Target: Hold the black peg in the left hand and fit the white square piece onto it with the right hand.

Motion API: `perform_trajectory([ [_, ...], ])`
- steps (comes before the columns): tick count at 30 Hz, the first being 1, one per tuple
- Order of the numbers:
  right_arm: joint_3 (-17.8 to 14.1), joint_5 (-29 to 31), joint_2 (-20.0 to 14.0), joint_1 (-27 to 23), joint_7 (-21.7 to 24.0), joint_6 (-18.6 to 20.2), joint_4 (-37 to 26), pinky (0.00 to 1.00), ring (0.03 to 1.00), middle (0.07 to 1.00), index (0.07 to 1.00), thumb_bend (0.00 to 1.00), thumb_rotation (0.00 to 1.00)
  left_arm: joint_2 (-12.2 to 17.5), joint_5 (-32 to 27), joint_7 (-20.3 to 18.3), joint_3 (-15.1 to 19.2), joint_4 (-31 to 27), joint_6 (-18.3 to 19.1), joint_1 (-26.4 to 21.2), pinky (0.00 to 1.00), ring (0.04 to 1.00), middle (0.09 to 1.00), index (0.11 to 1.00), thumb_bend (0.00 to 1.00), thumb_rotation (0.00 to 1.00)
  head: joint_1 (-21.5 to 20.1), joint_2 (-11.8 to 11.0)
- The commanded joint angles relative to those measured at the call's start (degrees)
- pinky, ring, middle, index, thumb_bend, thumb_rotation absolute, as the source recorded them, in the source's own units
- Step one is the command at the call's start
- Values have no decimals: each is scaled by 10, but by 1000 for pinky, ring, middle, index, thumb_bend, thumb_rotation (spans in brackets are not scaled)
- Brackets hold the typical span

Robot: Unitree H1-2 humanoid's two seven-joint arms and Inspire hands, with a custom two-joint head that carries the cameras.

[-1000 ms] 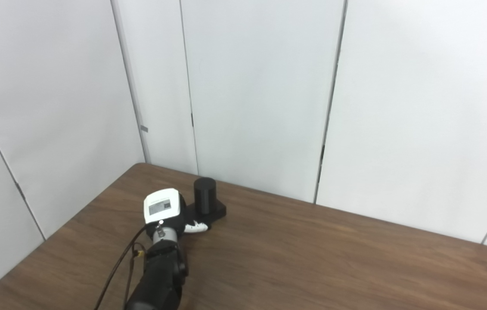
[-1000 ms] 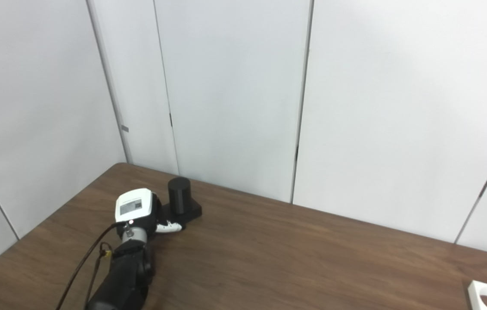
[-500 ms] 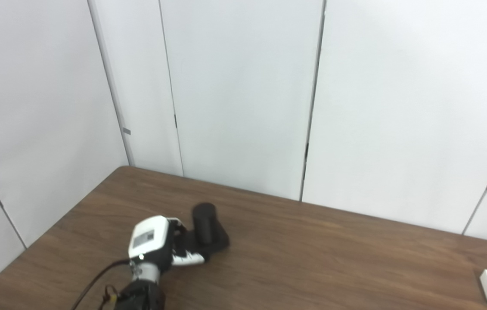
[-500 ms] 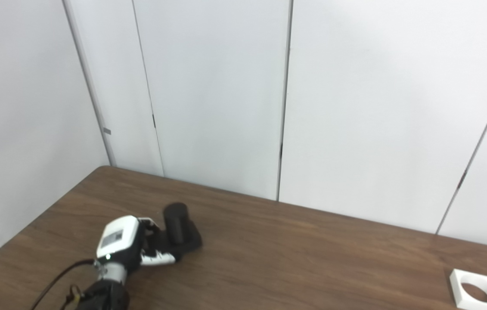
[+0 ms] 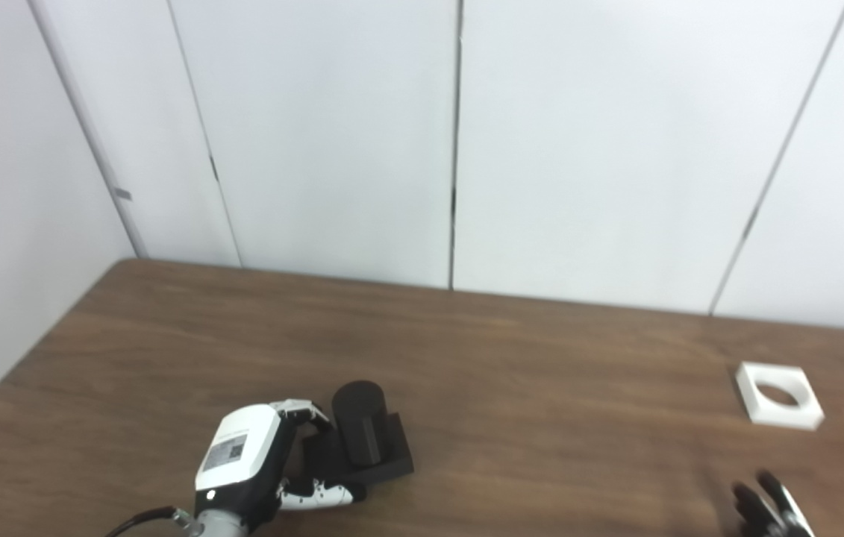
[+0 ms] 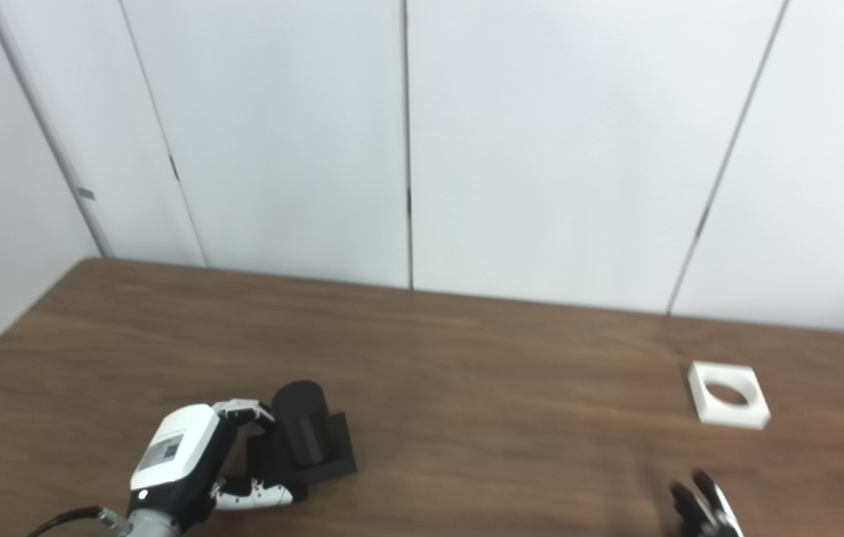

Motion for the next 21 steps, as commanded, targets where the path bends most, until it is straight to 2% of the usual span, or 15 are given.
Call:
perform_trajectory([
  [1, 5, -11, 19, 8, -7, -6, -28, 940, 936, 900, 950, 398, 1000, 3, 18, -2, -15, -26, -25, 7, 734, 824, 780, 486, 510, 56, -5, 5],
  [8, 10, -21, 17, 12, -9, 18, -56, 949, 938, 894, 938, 395, 1000, -4, 60, 5, -78, -32, -82, 54, 809, 815, 763, 485, 515, 52, -30, 24],
  [15, 11, -19, 10, 14, -6, 32, -75, 914, 918, 892, 919, 396, 1000, -15, 103, 16, -129, -24, -118, 76, 813, 804, 753, 485, 516, 51, -45, 42],
  [21, 10, -17, 7, 19, -4, 50, -93, 889, 913, 888, 897, 432, 997, -25, 117, 39, -159, -9, -141, 89, 809, 803, 749, 485, 518, 49, -69, 60],
])
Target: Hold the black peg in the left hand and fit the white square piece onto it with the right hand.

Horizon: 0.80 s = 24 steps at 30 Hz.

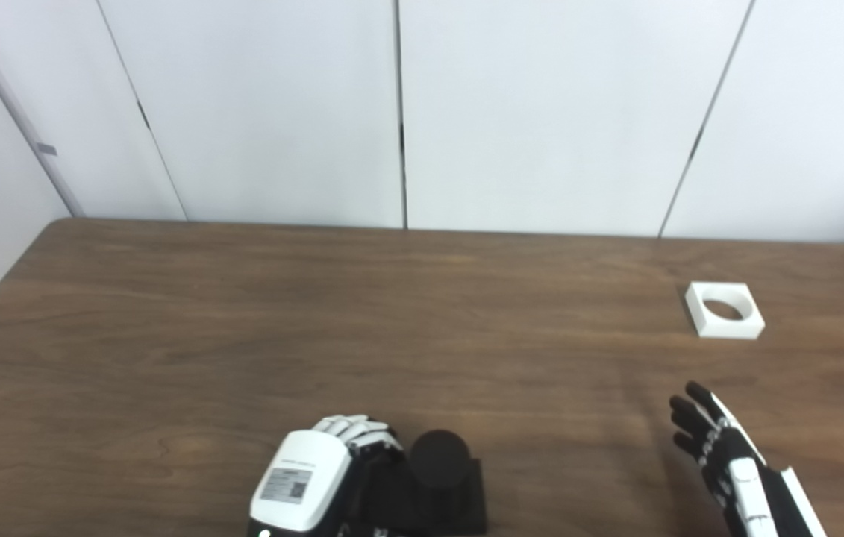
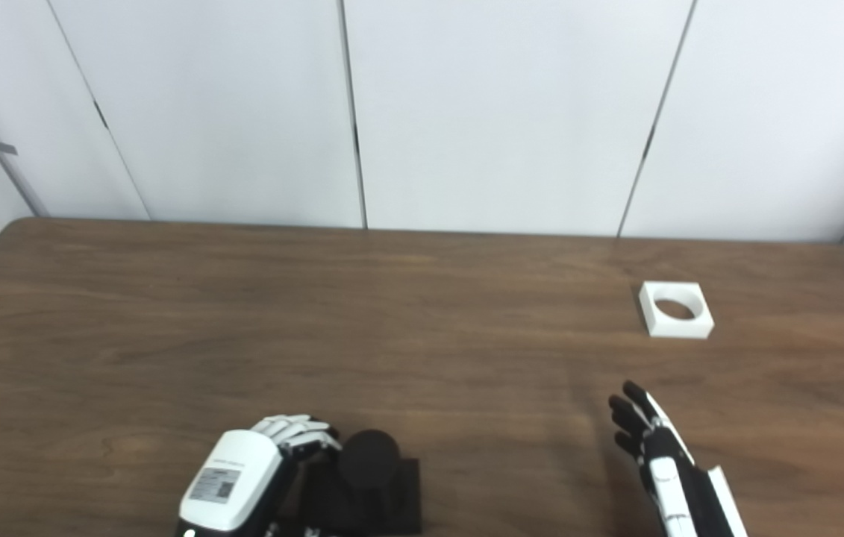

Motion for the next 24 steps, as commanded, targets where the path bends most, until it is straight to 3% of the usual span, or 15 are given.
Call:
perform_trajectory([
  [1, 0, 1, 8, 4, -1, -5, -23, 883, 909, 887, 894, 435, 990, 1, 17, -5, -19, 18, -23, 15, 808, 802, 749, 485, 519, 49, -9, 2],
  [7, -1, 2, 14, 5, -5, 3, -24, 887, 901, 877, 880, 485, 884, -5, 19, 5, -29, 36, -27, 13, 801, 799, 747, 485, 519, 49, -53, 2],
  [12, -2, -9, 12, 1, -8, 10, -34, 943, 908, 866, 871, 530, 623, -2, 14, 8, -31, 42, -36, 9, 800, 799, 746, 485, 518, 49, -76, 2],
  [16, -13, -17, 0, -11, -8, 15, -41, 968, 923, 869, 868, 571, 474, -7, 17, 17, -33, 54, -41, 8, 797, 796, 746, 485, 519, 49, -75, -1],
  [24, -48, -74, -50, -83, -2, 70, -66, 908, 892, 866, 857, 611, 310, -12, 20, 20, -37, 67, -39, 2, 811, 805, 752, 485, 519, 49, -89, -12],
])
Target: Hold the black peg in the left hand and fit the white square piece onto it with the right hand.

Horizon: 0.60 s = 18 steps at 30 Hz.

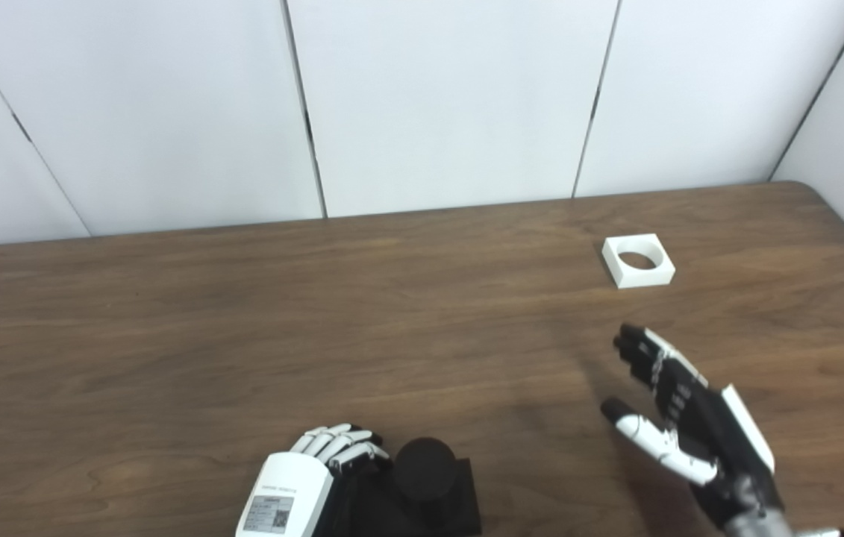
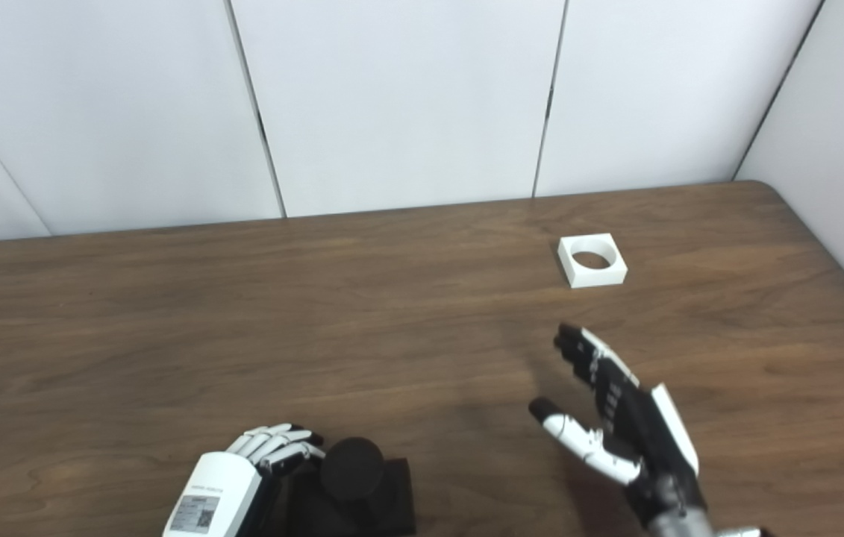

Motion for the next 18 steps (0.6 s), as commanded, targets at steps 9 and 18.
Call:
perform_trajectory([
  [9, -35, -79, -163, -168, 52, 83, 8, 879, 903, 886, 823, 724, 163, 3, 9, -11, -9, 36, -21, 2, 786, 795, 743, 485, 519, 48, -28, -17],
  [18, 41, -207, -280, -307, 115, 113, 127, 872, 944, 917, 806, 831, 137, 10, 6, -4, -4, 41, -31, 6, 811, 808, 754, 485, 518, 48, -52, -22],
])
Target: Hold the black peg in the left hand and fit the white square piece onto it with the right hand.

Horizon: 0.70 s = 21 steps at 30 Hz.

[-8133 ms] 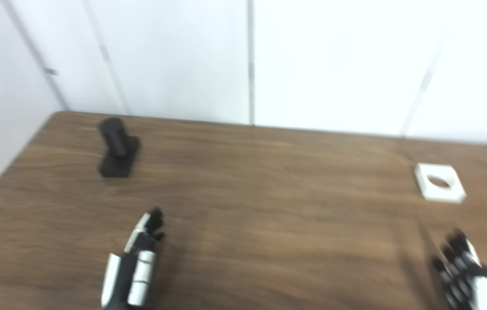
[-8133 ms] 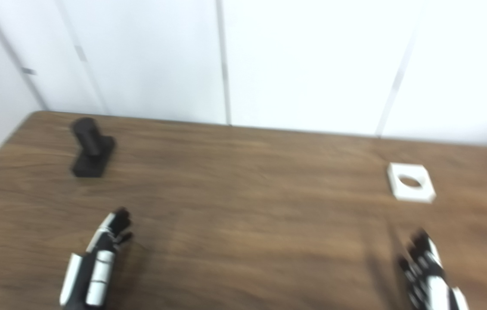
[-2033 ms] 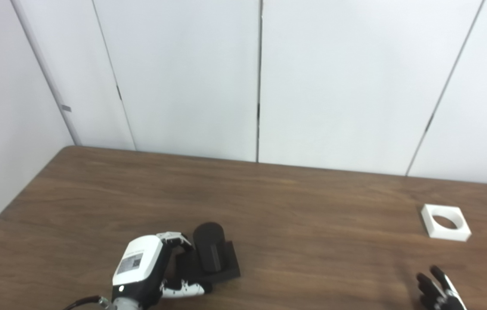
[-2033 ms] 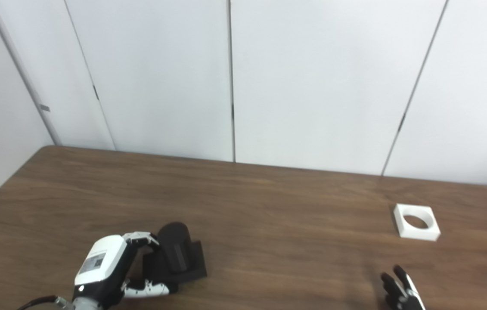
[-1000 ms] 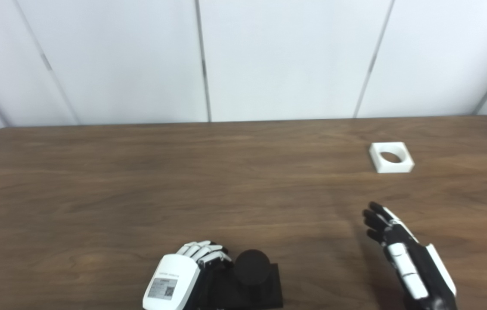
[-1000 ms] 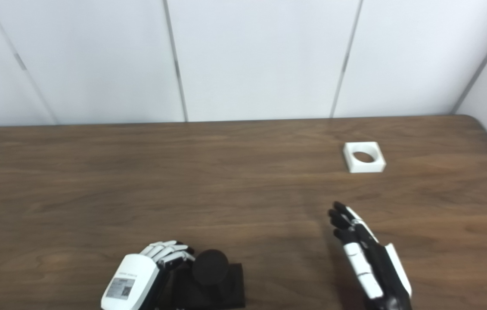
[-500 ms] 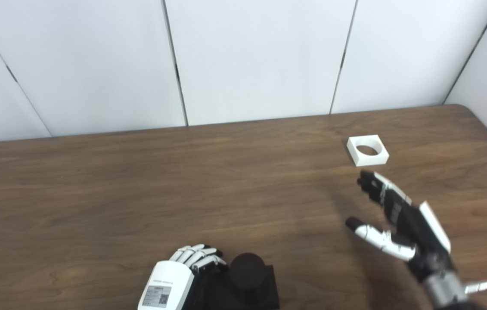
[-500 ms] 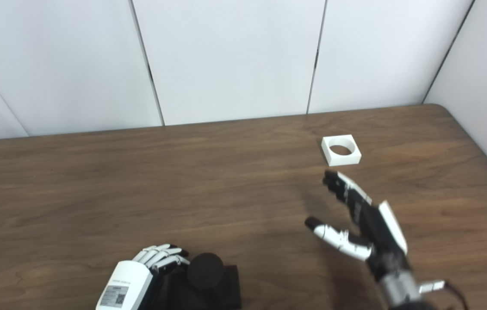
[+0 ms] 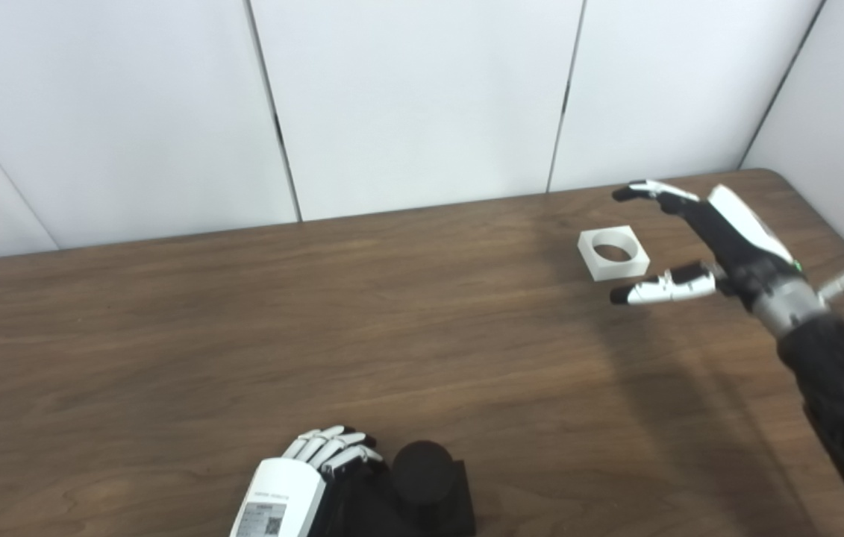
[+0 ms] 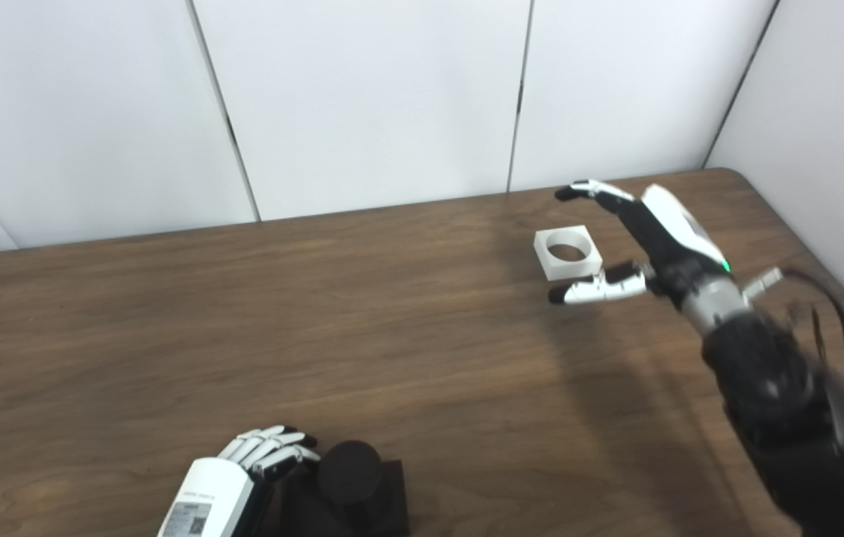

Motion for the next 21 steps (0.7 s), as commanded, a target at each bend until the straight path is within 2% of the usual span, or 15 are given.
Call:
perform_trajectory([
  [1, 6, -20, -19, -41, 9, -6, 14, 874, 949, 920, 808, 835, 130, 11, 10, -18, -6, 24, -6, 13, 812, 808, 755, 485, 518, 48, -3, 0],
  [4, 21, -33, -26, -77, 14, -21, 67, 854, 956, 926, 808, 861, 108, 11, 10, -18, -5, 25, -7, 15, 816, 811, 757, 486, 518, 49, -3, 0],
  [9, 62, -66, -44, -142, 34, -40, 168, 858, 977, 937, 816, 875, 136, 11, 12, -16, -4, 26, -7, 17, 817, 812, 757, 486, 518, 49, -5, -1],
  [15, 113, -102, -56, -199, 59, -60, 252, 906, 998, 951, 828, 888, 126, 9, 9, -19, -1, 24, -8, 20, 827, 817, 758, 486, 518, 50, -4, 0],
  [21, 169, -143, -70, -253, 97, -78, 323, 913, 1000, 955, 831, 921, 142, 6, 12, -16, 0, 21, -8, 22, 820, 812, 753, 486, 519, 50, -3, 2],
])
